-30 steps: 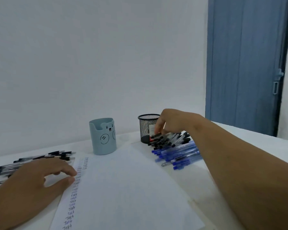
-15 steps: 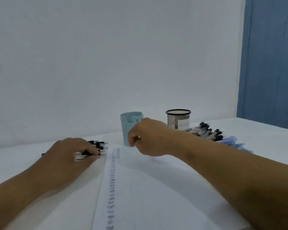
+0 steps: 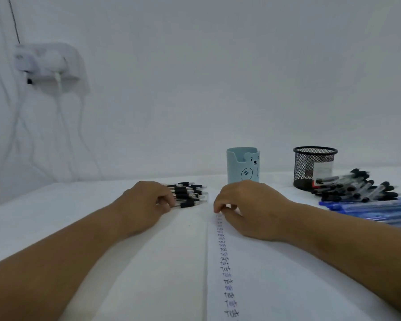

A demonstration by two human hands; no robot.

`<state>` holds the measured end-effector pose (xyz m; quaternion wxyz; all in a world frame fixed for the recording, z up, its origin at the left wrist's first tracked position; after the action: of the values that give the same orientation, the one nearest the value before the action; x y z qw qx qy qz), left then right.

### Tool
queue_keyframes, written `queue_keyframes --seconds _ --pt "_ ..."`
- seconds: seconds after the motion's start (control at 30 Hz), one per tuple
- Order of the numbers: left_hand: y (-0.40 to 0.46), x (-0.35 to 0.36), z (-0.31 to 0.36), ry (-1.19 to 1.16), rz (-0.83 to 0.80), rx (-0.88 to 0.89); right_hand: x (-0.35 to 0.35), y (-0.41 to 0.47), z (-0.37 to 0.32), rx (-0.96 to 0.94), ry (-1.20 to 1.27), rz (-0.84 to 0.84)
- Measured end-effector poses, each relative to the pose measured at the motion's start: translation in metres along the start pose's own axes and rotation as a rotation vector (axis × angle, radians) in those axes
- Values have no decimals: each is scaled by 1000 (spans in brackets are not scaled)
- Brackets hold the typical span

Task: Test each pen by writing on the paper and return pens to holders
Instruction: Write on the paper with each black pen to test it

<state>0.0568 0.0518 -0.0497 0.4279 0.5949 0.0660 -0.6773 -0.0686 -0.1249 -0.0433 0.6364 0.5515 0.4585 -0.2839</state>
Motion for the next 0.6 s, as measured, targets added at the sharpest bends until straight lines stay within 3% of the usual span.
queue_keyframes --seconds 0.1,0.2,0.37,0.47,0.6 --pt "0 -5 5 -2 20 19 -2 -1 5 28 -3 78" --pt "1 -16 25 -49 110 179 -11 -1 2 45 7 190" --pt "-7 -21 69 -108 235 433 -13 3 -5 99 -77 101" --pt "-7 -20 63 -347 222 194 -14 6 3 129 -96 112" --pt "-11 -5 42 -801 6 -233 -14 4 26 203 -54 158"
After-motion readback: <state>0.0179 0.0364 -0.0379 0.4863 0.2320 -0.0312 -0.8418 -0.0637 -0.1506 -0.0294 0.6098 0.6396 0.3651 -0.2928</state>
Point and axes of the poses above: each hand's wrist, its own y-axis towards the middle knuckle, its own x-axis out of the palm, z = x × y, the point moved 7 cm from there along y, towards the middle knuckle, and after that the axes turned 1 degree about x, right-handed, at the moved point
